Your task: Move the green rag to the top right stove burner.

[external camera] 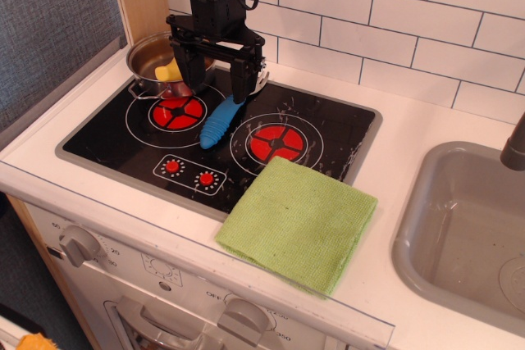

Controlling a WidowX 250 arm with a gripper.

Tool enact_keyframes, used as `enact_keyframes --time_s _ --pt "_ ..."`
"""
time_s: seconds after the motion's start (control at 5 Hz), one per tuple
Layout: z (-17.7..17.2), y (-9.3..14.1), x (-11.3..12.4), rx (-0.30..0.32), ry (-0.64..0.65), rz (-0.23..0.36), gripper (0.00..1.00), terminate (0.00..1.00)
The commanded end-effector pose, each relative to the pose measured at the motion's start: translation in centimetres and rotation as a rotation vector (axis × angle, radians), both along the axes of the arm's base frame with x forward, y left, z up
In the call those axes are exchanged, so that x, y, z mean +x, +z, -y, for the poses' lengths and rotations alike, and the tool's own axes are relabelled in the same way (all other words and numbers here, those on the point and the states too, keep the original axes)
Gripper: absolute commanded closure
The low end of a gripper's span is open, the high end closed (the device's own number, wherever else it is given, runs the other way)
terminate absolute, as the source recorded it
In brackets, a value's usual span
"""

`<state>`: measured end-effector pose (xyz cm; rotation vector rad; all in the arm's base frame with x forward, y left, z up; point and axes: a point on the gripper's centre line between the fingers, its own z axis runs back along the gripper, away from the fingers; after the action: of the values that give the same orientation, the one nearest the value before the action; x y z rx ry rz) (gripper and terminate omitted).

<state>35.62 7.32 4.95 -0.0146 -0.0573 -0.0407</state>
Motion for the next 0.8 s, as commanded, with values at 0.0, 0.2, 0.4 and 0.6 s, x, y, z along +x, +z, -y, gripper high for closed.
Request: enact_keyframes --time_s 0.0,0.2,0.4,0.6 --pt "0.0 0.0 0.0 0.0 0.0 0.0 0.0 0.0" --pt "2.0 -0.1 -1.5 0.006 -0.043 0.001 0.0 0.0" --pt "3.9 0.0 -3.9 0.012 -0.087 0.006 0.0 0.0" --pt "5.8 -0.1 -5.9 0.025 -0.141 0.018 0.0 0.0"
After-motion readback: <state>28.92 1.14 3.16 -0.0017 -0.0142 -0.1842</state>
